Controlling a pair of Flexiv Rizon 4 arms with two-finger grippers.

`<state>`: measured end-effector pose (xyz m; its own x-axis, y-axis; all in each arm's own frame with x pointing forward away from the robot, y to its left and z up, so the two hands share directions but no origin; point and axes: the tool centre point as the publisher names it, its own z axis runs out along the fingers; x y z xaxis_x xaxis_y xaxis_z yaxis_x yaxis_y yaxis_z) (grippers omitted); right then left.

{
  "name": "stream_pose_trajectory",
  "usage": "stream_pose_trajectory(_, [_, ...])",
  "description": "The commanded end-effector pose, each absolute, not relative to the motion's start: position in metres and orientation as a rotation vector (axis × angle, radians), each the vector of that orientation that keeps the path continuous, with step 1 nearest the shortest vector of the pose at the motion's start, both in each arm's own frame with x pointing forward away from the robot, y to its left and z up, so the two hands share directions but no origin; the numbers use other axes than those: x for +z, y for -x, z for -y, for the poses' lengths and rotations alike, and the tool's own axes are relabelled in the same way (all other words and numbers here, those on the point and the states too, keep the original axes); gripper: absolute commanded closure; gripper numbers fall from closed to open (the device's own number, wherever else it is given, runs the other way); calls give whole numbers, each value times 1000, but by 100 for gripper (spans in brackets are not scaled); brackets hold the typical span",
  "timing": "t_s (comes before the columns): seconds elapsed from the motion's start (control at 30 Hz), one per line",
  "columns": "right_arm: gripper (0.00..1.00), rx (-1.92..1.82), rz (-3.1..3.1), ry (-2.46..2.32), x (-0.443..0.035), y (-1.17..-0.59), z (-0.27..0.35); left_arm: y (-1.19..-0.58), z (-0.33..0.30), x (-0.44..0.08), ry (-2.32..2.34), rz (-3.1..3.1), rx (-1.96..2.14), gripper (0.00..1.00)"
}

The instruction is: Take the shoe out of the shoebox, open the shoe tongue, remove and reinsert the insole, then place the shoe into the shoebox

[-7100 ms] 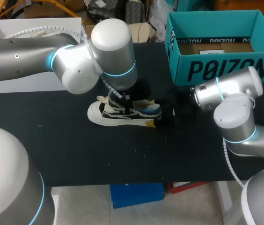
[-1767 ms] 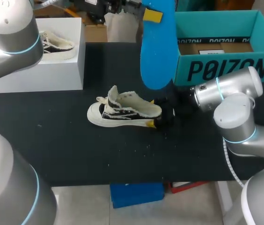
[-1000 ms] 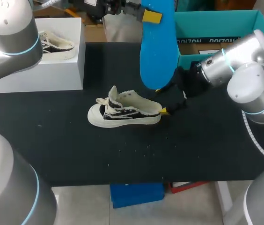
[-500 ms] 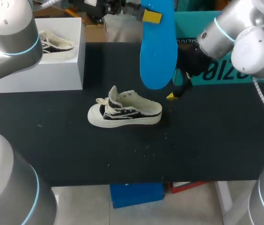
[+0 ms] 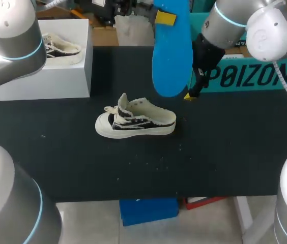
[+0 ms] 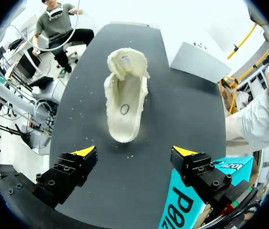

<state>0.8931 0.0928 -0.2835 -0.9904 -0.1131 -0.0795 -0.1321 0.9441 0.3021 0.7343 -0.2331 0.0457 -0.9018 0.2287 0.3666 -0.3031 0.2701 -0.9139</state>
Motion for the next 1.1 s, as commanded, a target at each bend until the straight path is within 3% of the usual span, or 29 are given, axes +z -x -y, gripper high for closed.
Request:
stream_pose_trajectory(0.03, [0, 138, -3078, 196, -275, -896, -98, -734, 234, 45, -68, 2119, 1670, 100])
stream_pose_trajectory(1.1, [0, -39, -3047, 172, -270, -884, -138, -734, 234, 45, -68, 2119, 1670, 100])
